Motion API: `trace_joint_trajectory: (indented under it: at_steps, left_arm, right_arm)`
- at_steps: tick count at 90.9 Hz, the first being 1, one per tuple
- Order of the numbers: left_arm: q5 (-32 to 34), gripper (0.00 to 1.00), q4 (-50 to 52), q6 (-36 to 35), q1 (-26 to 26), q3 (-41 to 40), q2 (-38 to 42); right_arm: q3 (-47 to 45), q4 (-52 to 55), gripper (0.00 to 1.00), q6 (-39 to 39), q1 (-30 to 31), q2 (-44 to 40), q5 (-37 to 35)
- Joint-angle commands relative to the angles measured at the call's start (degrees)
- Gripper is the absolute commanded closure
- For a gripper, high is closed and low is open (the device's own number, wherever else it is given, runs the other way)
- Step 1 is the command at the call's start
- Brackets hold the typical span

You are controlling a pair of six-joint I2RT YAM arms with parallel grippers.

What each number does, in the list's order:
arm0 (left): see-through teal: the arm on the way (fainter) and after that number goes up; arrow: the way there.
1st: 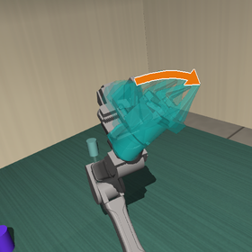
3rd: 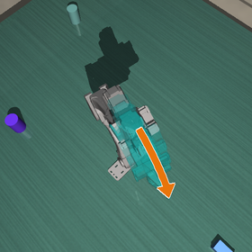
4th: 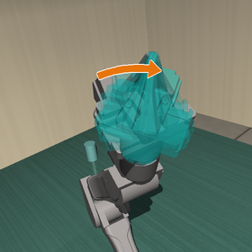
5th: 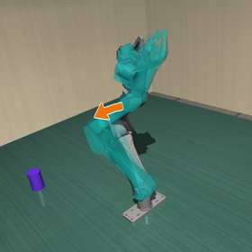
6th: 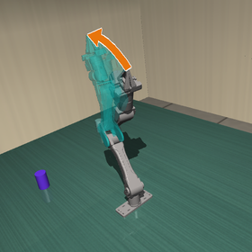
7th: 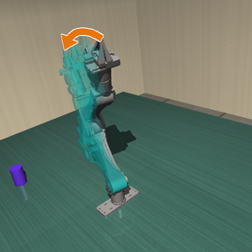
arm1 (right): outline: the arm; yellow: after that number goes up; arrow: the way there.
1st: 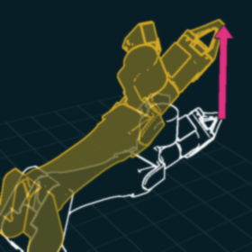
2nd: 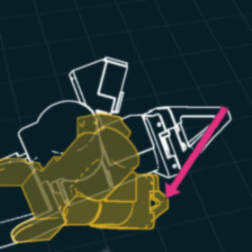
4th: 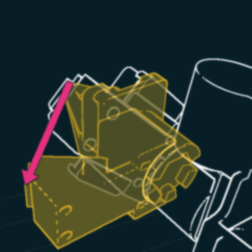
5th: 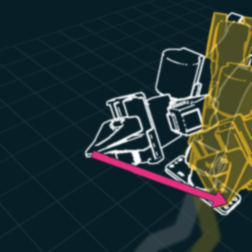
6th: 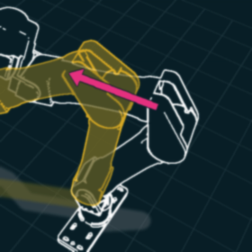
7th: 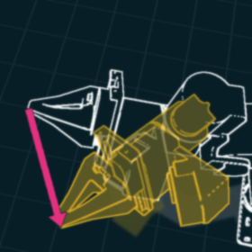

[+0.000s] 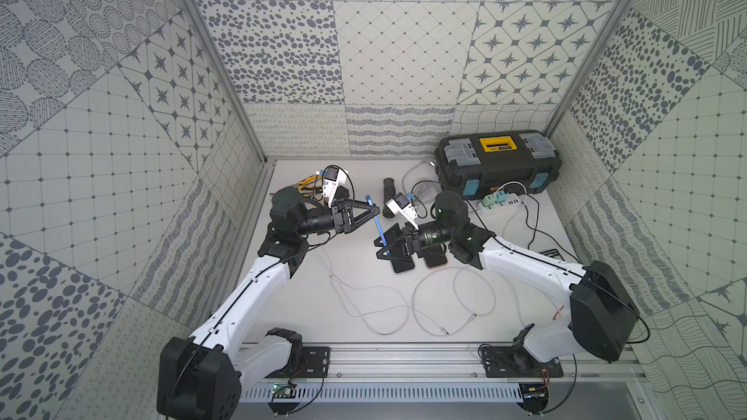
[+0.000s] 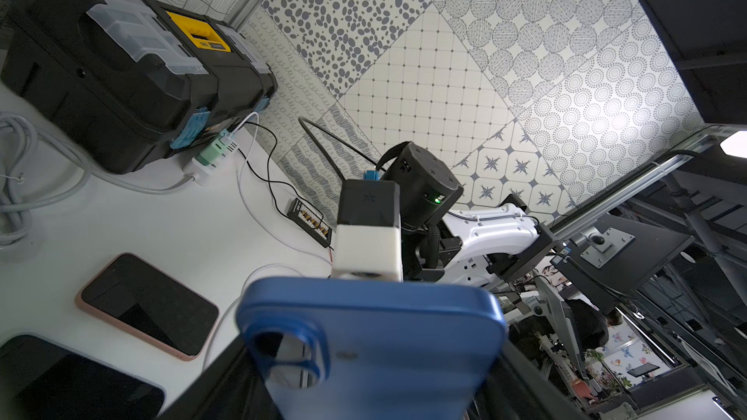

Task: Unplug the charging cable from the phone
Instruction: Place the phone at the center of the board.

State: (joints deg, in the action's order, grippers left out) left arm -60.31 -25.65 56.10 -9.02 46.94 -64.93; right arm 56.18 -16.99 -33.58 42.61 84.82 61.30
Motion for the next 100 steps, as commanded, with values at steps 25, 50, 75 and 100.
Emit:
trace_joint_trajectory:
  at_steps: [25,50,75,100]
  left_arm:
    - [-3.4,1.00,-6.3,0.8,0.1,-0.7,0.7]
    - [-3.4,0.84,-6.4,0.7,0.2,-0.8,0.8]
    - [-2.4,0.18,-4.7,-0.4,0.2,-0.8,1.1]
    - [8.7,0.02,15.4,-12.6,0.2,1.9,5.2]
  right_arm:
    - [2.0,-6.4,0.17,-3.1,-0.6,2.1,3.2]
    - [1.9,-7.1,0.41,-4.8,-0.6,2.6,3.6]
    - [1.0,-8.1,0.60,-6.2,-0.6,2.2,2.6]
    - [1.9,3.9,0.68,-0.3,-0.5,1.2,-3.9]
